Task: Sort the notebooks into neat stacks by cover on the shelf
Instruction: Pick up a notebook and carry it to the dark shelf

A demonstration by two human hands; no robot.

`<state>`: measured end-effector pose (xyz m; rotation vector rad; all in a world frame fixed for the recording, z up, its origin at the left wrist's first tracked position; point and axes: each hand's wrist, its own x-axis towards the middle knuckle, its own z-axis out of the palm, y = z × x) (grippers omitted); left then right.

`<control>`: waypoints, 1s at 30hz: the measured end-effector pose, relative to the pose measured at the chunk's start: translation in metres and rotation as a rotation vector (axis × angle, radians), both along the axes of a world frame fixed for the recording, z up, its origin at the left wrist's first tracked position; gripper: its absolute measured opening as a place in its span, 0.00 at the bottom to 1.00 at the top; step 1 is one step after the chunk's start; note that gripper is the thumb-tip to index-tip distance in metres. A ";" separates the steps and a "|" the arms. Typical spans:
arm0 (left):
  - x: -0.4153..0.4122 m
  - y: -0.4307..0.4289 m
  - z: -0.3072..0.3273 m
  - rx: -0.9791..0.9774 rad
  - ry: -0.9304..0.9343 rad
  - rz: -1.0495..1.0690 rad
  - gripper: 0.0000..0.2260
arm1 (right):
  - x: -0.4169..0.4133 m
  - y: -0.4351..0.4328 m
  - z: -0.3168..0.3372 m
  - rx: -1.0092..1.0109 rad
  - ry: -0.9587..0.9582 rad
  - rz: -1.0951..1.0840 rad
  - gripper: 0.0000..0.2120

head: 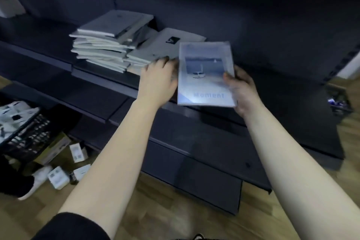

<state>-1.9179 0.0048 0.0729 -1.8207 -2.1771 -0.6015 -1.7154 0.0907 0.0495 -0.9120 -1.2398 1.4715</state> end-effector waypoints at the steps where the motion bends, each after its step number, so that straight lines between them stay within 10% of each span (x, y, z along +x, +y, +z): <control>1: 0.009 0.009 0.000 -0.011 -0.010 -0.030 0.21 | 0.011 0.005 0.000 -0.005 -0.009 -0.024 0.18; 30: 0.041 0.138 -0.060 -0.169 -0.045 -0.439 0.20 | 0.078 0.081 -0.046 -0.077 -0.354 -0.422 0.10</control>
